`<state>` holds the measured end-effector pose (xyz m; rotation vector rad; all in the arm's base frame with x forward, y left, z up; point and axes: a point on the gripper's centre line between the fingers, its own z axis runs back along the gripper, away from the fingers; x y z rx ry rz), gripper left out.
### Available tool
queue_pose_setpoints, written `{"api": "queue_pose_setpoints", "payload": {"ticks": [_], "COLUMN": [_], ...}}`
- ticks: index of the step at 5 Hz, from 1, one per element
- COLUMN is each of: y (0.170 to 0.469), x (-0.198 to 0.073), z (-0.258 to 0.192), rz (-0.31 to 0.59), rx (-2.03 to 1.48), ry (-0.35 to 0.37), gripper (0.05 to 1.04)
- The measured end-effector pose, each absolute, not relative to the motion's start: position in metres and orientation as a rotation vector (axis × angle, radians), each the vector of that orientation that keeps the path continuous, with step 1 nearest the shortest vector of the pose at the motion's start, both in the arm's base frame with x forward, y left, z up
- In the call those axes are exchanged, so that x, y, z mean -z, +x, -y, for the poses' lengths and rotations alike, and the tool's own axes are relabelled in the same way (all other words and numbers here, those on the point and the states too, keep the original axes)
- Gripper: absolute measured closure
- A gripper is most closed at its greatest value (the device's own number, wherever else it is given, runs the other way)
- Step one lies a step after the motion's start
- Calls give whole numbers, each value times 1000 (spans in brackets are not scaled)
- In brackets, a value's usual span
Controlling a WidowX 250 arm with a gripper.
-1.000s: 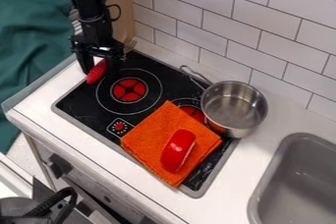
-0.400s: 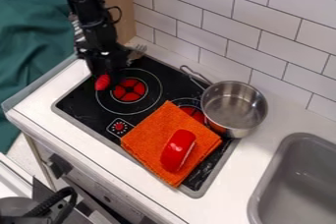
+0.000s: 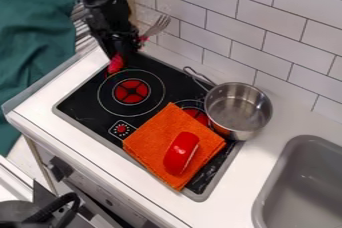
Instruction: Moved the red fork on top of the left burner
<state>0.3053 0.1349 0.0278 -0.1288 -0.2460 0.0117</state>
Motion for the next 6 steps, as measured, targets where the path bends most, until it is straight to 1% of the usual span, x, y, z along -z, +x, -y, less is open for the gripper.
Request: {"api": "queue_pose_setpoints", "payload": {"ticks": [1, 2, 3, 4, 5, 6], "y": [280, 258, 248, 245, 239, 234], "x": [-24, -16, -11, -5, 3, 17], "z": [-133, -141, -144, -142, -134, -127], "rz": [174, 80, 37, 24, 8, -34], "rx": [-84, -225, -281, -268, -242, -230], "ry": [-88, -54, -42, -47, -55, -48], "gripper": [680, 680, 680, 680, 680, 680]}}
